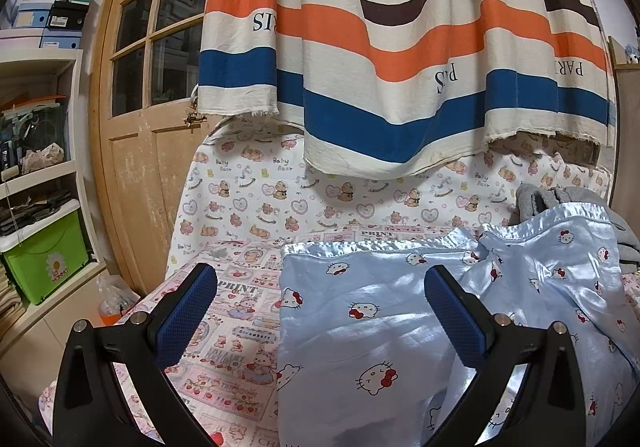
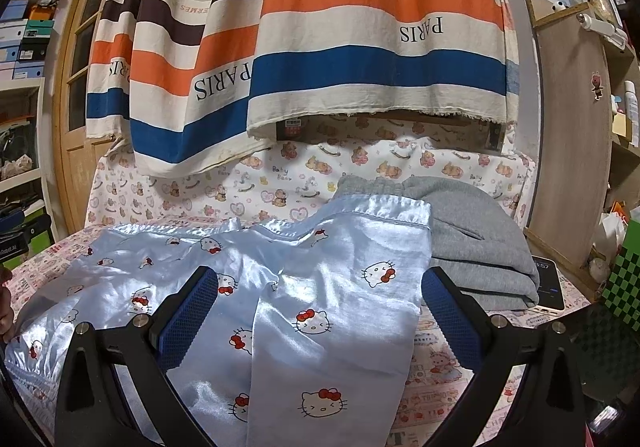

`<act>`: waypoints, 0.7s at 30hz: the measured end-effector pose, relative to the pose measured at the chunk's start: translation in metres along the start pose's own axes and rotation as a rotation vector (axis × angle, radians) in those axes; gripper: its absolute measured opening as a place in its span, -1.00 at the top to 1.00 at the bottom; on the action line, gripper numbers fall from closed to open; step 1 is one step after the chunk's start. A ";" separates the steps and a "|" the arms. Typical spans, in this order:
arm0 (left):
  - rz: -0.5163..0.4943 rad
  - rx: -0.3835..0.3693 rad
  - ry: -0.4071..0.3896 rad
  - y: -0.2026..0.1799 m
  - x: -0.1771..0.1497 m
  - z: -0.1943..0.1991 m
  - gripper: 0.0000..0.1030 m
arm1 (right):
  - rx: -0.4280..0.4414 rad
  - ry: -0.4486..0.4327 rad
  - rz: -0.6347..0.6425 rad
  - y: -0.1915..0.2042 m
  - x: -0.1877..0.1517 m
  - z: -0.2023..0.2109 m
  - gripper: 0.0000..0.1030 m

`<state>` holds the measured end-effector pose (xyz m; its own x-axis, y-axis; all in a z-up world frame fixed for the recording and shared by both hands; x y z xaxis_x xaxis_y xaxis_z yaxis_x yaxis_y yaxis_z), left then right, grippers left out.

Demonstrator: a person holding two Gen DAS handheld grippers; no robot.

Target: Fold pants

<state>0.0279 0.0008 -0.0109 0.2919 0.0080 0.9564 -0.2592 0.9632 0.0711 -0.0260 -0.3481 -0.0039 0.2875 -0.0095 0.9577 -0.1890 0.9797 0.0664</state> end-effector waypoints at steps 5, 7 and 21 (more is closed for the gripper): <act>-0.001 0.001 0.000 0.001 0.000 0.000 -1.00 | -0.004 0.000 -0.001 0.000 -0.002 -0.002 -0.99; -0.004 0.003 -0.001 0.001 -0.001 0.000 -1.00 | -0.001 0.001 0.000 0.000 -0.002 -0.002 -0.99; -0.004 0.006 -0.002 0.004 -0.001 0.000 -1.00 | 0.002 -0.001 0.001 0.001 -0.002 -0.001 -0.99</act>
<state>0.0271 0.0043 -0.0114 0.2912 0.0040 0.9567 -0.2635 0.9616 0.0761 -0.0255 -0.3470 -0.0056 0.2861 -0.0090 0.9582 -0.1909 0.9794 0.0662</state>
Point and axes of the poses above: each gripper's, at about its wrist camera, not at the fingertips, and z roughly against the way its jaws point, y to its left, x to its top, the point moved 3 cm from there along -z, roughly the way its jaws point, and after that the axes turned 15 degrees about x, right-handed, at the moved point
